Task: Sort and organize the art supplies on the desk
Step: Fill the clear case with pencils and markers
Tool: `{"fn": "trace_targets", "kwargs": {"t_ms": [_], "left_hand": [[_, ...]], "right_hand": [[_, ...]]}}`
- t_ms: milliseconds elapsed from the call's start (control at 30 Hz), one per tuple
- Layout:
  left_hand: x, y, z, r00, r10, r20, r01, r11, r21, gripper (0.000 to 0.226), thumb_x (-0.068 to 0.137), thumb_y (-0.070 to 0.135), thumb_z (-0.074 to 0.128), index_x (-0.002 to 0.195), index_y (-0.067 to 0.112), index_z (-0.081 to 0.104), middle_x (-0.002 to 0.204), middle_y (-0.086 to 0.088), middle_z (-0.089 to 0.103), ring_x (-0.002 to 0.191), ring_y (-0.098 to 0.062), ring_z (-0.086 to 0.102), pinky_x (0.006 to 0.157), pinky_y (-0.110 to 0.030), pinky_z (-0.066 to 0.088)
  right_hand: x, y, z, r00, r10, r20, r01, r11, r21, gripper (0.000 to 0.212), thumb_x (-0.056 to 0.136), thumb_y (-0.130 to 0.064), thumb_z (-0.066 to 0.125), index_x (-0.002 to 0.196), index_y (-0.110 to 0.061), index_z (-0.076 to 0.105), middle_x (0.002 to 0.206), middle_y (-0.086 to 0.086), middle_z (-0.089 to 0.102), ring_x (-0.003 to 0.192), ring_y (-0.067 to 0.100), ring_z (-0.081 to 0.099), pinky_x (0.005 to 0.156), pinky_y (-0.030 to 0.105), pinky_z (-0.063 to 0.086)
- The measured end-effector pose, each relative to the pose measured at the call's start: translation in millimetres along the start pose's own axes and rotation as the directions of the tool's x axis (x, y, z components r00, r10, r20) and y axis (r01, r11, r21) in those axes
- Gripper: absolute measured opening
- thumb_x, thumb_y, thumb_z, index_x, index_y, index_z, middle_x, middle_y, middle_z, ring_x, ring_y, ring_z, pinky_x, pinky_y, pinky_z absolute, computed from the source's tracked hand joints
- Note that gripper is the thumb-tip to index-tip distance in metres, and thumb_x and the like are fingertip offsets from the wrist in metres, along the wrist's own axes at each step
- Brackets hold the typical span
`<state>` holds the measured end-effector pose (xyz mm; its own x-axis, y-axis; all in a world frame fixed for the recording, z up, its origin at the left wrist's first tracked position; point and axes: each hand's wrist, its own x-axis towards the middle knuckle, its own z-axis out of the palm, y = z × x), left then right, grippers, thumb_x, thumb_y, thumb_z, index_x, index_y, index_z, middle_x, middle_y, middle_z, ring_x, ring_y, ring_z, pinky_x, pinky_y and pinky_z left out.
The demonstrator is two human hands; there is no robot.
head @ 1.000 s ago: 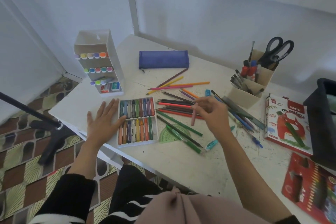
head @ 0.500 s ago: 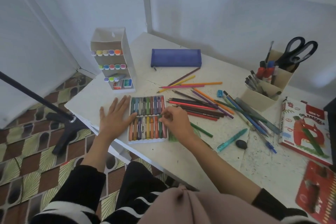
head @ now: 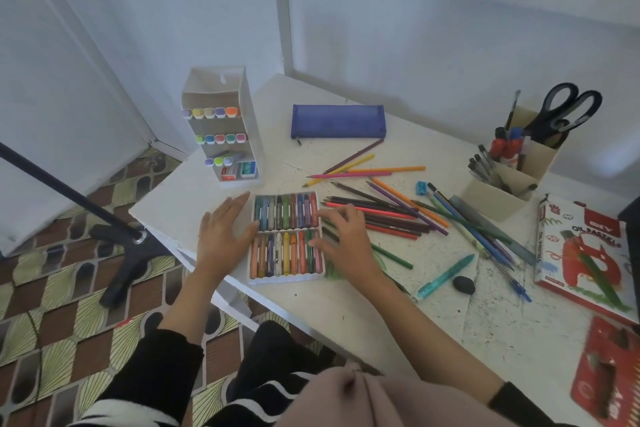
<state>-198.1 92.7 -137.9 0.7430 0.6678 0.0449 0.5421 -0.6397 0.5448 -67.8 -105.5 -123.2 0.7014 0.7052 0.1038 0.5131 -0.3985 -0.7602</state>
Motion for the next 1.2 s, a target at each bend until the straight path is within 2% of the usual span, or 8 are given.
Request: {"fn": "trace_targets", "kwargs": {"t_ms": [100, 167, 367, 600, 800, 967, 1100, 1200], "left_hand": [[-1, 15, -6, 0.99, -0.034, -0.138, -0.014, 0.943, -0.333, 0.035, 0.09, 0.013, 0.06, 0.125, 0.014, 0.06, 0.128, -0.007, 0.06, 0.122, -0.022, 0.051, 0.107, -0.044, 0.037], [0, 30, -7, 0.984, -0.007, -0.175, -0.062, 0.923, -0.381, 0.024, 0.089, 0.005, 0.06, 0.111, 0.011, 0.068, 0.11, -0.006, 0.068, 0.103, -0.015, 0.059, 0.095, -0.036, 0.048], [2, 86, 4, 0.975, 0.14, -0.17, -0.199, 0.893, -0.404, 0.021, 0.088, 0.004, 0.06, 0.095, 0.017, 0.074, 0.085, 0.007, 0.07, 0.079, -0.009, 0.063, 0.075, -0.024, 0.05], [-11, 160, 34, 0.907, 0.416, 0.06, -0.317, 0.772, -0.551, 0.027, 0.087, -0.004, 0.058, 0.089, 0.02, 0.072, 0.081, 0.008, 0.069, 0.079, -0.006, 0.064, 0.074, -0.023, 0.053], [-40, 238, 88, 0.779, 0.589, 0.216, -0.432, 0.754, -0.495, 0.025, 0.078, 0.009, 0.055, 0.098, 0.014, 0.07, 0.103, 0.0, 0.065, 0.1, -0.017, 0.057, 0.094, -0.037, 0.045], [-68, 319, 110, 0.659, 0.548, 0.515, -0.288, 0.817, -0.5, 0.042, 0.088, 0.007, 0.058, 0.129, 0.014, 0.054, 0.133, -0.003, 0.052, 0.116, -0.011, 0.048, 0.093, -0.017, 0.036], [-73, 386, 133, 0.626, 0.338, 0.703, 0.071, 0.873, -0.483, 0.052, 0.093, 0.014, 0.057, 0.142, 0.016, 0.039, 0.138, -0.003, 0.047, 0.104, -0.009, 0.047, 0.07, -0.012, 0.042], [-70, 416, 154, 0.615, 0.204, 0.761, 0.339, 0.803, -0.489, 0.05, 0.093, 0.013, 0.057, 0.139, 0.011, 0.038, 0.131, -0.007, 0.055, 0.09, -0.014, 0.056, 0.066, -0.02, 0.047]], "right_hand": [[-5, 2, -19, 0.998, 0.023, -0.051, -0.012, 0.979, 0.201, 0.038, 0.08, -0.021, 0.072, 0.116, -0.026, 0.059, 0.102, -0.008, 0.056, 0.093, 0.004, 0.05, 0.08, 0.012, 0.04], [-11, 4, -37, 0.986, 0.105, -0.133, -0.064, 0.958, 0.278, 0.029, 0.082, -0.011, 0.069, 0.106, -0.026, 0.062, 0.093, -0.008, 0.061, 0.082, -0.001, 0.055, 0.072, 0.013, 0.046], [-49, 16, -84, 0.862, 0.344, -0.374, -0.2, 0.906, 0.373, 0.027, 0.088, 0.0, 0.059, 0.085, -0.026, 0.068, 0.083, -0.008, 0.069, 0.074, 0.004, 0.063, 0.067, 0.016, 0.051], [-129, 28, -113, 0.622, 0.579, -0.527, -0.338, 0.806, 0.486, 0.028, 0.088, 0.002, 0.056, 0.085, -0.023, 0.068, 0.083, -0.002, 0.07, 0.074, 0.006, 0.063, 0.068, 0.018, 0.05], [-157, 54, -149, 0.603, 0.49, -0.629, -0.496, 0.848, 0.186, 0.023, 0.085, 0.002, 0.06, 0.09, -0.019, 0.068, 0.092, -0.002, 0.066, 0.082, 0.008, 0.059, 0.069, 0.013, 0.044], [-145, 105, -196, 0.55, 0.54, -0.636, -0.676, 0.736, 0.041, 0.024, 0.088, -0.005, 0.059, 0.111, -0.01, 0.063, 0.119, 0.006, 0.059, 0.11, 0.021, 0.053, 0.091, 0.025, 0.039], [-138, 146, -229, 0.629, 0.529, -0.569, -0.699, 0.706, -0.116, 0.035, 0.092, -0.009, 0.054, 0.127, -0.012, 0.055, 0.135, 0.006, 0.05, 0.125, 0.023, 0.046, 0.104, 0.032, 0.036], [-142, 151, -234, 0.653, 0.54, -0.532, -0.69, 0.713, -0.125, 0.044, 0.095, -0.011, 0.046, 0.138, -0.02, 0.045, 0.146, 0.005, 0.04, 0.136, 0.02, 0.033, 0.112, 0.034, 0.025]]}}
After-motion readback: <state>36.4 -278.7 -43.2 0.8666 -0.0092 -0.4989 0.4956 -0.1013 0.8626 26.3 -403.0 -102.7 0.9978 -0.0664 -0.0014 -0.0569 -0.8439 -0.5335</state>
